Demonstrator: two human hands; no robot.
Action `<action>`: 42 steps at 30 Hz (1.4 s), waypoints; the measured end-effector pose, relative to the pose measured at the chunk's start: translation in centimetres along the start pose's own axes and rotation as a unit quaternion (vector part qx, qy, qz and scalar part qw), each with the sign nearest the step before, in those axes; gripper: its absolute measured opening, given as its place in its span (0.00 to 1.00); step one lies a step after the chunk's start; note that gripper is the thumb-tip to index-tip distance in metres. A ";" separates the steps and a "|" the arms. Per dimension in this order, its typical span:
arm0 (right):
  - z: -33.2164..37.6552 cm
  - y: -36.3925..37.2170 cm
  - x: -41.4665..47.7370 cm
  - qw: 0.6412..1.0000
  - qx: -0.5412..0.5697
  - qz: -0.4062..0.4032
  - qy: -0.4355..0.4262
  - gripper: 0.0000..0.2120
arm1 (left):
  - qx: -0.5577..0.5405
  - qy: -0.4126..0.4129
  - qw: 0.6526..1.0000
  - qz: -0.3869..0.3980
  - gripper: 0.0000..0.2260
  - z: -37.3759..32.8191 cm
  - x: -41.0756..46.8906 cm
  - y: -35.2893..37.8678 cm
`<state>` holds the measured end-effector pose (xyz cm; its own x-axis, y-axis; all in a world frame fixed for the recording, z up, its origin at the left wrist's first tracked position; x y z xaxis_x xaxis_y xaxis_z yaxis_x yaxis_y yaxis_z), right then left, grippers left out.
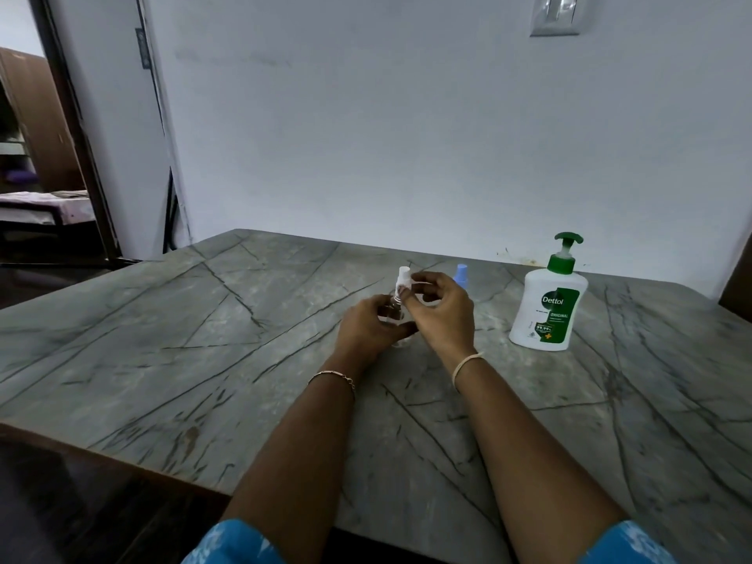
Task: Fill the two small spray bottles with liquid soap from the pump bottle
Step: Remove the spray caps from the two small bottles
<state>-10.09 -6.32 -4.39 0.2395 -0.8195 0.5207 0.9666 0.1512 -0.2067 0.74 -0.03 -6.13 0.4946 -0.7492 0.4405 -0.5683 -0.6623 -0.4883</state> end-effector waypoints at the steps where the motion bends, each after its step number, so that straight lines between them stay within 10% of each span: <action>1: 0.2 0.3 -0.1 1.000 -0.006 0.013 -0.001 0.16 | 0.003 0.001 1.000 0.001 0.22 0.0 0.0 0.0; 33: 1.9 -6.3 2.9 0.935 0.302 -0.173 0.067 0.15 | 0.010 0.008 1.000 0.013 0.30 0.0 -0.4 0.1; 42: -2.6 -6.3 2.9 0.961 0.174 -0.112 0.183 0.12 | -0.002 0.028 1.000 -0.008 0.28 -0.3 -0.6 0.6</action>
<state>-15.70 -11.09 -3.72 0.0350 -0.9830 0.1804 0.9772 0.0715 0.2000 -0.07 0.04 -6.44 0.4661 -0.7363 0.4906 -0.5628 -0.6746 -0.4777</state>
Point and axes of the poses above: each hand's wrist, its own x-axis towards the middle knuckle, its own y-axis out of the palm, z = x × y, the point moved 2 cm from there along x, towards the middle knuckle, and after that the axes turned 3 degrees about y, right-handed, at the moved point
